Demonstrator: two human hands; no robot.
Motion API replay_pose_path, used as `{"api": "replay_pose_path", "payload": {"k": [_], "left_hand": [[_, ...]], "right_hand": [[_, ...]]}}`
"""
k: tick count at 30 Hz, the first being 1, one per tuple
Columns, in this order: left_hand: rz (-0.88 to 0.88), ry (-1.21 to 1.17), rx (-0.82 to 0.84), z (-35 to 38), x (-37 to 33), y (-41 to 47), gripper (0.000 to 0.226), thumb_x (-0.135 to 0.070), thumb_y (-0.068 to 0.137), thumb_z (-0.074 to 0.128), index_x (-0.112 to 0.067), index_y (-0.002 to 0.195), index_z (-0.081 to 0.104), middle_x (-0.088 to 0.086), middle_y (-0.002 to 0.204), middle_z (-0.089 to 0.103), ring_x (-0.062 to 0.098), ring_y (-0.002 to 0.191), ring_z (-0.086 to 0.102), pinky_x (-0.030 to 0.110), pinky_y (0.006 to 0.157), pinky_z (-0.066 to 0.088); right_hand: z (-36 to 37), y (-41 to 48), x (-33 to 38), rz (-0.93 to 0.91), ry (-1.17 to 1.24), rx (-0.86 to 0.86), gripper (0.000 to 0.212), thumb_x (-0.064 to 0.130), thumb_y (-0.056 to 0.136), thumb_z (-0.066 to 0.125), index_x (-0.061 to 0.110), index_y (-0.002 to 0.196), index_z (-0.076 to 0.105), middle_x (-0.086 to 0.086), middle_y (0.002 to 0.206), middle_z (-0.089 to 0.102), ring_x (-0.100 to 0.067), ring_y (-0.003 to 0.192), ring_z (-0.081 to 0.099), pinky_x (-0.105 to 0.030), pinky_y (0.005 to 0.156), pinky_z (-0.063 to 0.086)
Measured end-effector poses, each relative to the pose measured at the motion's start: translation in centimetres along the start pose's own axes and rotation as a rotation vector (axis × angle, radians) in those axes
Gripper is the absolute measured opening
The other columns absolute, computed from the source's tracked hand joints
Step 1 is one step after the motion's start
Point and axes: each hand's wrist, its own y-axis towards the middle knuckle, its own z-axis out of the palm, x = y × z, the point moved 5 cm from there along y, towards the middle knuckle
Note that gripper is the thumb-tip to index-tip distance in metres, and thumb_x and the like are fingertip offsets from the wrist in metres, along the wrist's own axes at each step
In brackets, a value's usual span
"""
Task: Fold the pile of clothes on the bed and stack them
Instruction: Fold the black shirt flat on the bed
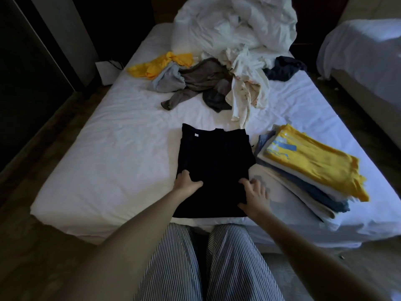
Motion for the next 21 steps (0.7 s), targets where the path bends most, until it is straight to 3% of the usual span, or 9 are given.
{"api": "replay_pose_path", "payload": {"k": [3, 5, 7, 10, 13, 15, 17, 19, 21], "left_hand": [[-0.033, 0.087, 0.025, 0.1, -0.6, 0.8, 0.020, -0.029, 0.090, 0.059, -0.011, 0.090, 0.050, 0.002, 0.083, 0.049, 0.021, 0.078, 0.052, 0.028, 0.063, 0.037], [-0.067, 0.102, 0.109, 0.6, -1.5, 1.2, 0.026, -0.024, 0.091, 0.057, -0.011, 0.069, 0.049, 0.002, 0.065, 0.042, 0.017, 0.058, 0.043, 0.027, 0.058, 0.034], [-0.143, 0.078, 0.171, 1.4, -2.7, 1.4, 0.036, -0.029, 0.091, 0.055, -0.001, 0.114, 0.056, 0.013, 0.091, 0.054, 0.023, 0.078, 0.055, 0.032, 0.069, 0.046], [-0.257, 0.108, 0.093, 1.6, -4.1, 1.8, 0.087, -0.044, 0.090, 0.055, -0.010, 0.150, 0.002, 0.018, 0.152, 0.014, 0.037, 0.136, 0.024, 0.041, 0.108, 0.030], [-0.320, 0.081, 0.202, 1.9, -5.3, 2.7, 0.075, -0.037, 0.088, 0.062, -0.006, 0.145, 0.025, 0.016, 0.137, 0.039, 0.031, 0.122, 0.045, 0.034, 0.101, 0.043], [-0.382, 0.041, 0.291, 1.8, -5.6, 2.9, 0.021, -0.022, 0.091, 0.058, -0.006, 0.103, 0.055, 0.007, 0.093, 0.057, 0.016, 0.080, 0.055, 0.024, 0.067, 0.048], [-0.442, 0.000, 0.307, 1.1, -5.6, 2.9, 0.015, -0.015, 0.092, 0.053, -0.010, 0.077, 0.051, 0.002, 0.068, 0.047, 0.012, 0.059, 0.042, 0.023, 0.053, 0.036], [-0.461, -0.028, 0.310, 0.9, -5.5, 2.9, 0.012, -0.018, 0.090, 0.056, -0.007, 0.095, 0.054, 0.005, 0.082, 0.050, 0.015, 0.068, 0.047, 0.027, 0.056, 0.042], [-0.481, -0.088, 0.269, 1.1, -5.1, 2.8, 0.051, -0.024, 0.087, 0.063, -0.008, 0.130, 0.042, 0.014, 0.120, 0.047, 0.026, 0.096, 0.053, 0.033, 0.060, 0.051]], "right_hand": [[0.3, 1.1, 0.8, -0.163, 0.060, -0.048, 0.035, 0.035, 0.091, 0.054, 0.021, 0.124, 0.058, -0.001, 0.131, 0.045, -0.024, 0.126, 0.036, -0.033, 0.099, 0.024], [0.4, 1.7, 0.8, -0.187, 0.194, -0.100, 0.028, 0.031, 0.093, 0.053, 0.015, 0.113, 0.066, 0.000, 0.117, 0.057, -0.020, 0.115, 0.046, -0.031, 0.091, 0.028], [0.6, 2.4, 0.1, -0.095, 0.449, -0.096, 0.021, 0.023, 0.092, 0.057, 0.006, 0.097, 0.067, -0.006, 0.096, 0.064, -0.022, 0.092, 0.056, -0.032, 0.079, 0.038], [0.3, 2.7, -1.6, 0.146, 0.913, -0.170, 0.022, 0.013, 0.090, 0.059, -0.006, 0.079, 0.061, -0.015, 0.070, 0.059, -0.022, 0.066, 0.054, -0.035, 0.060, 0.043], [0.4, 2.8, -2.5, 0.291, 1.163, -0.188, 0.022, 0.013, 0.089, 0.060, 0.001, 0.071, 0.057, -0.008, 0.061, 0.049, -0.010, 0.054, 0.047, -0.021, 0.048, 0.037], [0.7, 3.0, -3.1, 0.348, 1.256, -0.202, 0.023, 0.014, 0.090, 0.060, 0.005, 0.069, 0.054, -0.004, 0.058, 0.044, -0.006, 0.049, 0.043, -0.015, 0.042, 0.034], [0.9, 3.1, -3.4, 0.356, 1.317, -0.211, 0.024, 0.015, 0.090, 0.059, 0.007, 0.068, 0.052, -0.003, 0.057, 0.042, -0.005, 0.047, 0.043, -0.014, 0.041, 0.033], [0.9, 3.1, -3.3, 0.294, 1.301, -0.170, 0.019, 0.012, 0.090, 0.059, 0.004, 0.073, 0.054, -0.004, 0.061, 0.047, -0.009, 0.053, 0.047, -0.014, 0.044, 0.037], [0.9, 3.3, -2.7, 0.172, 1.198, -0.101, 0.008, 0.007, 0.087, 0.061, 0.003, 0.080, 0.061, -0.004, 0.068, 0.056, -0.009, 0.061, 0.055, -0.017, 0.053, 0.044]]}}
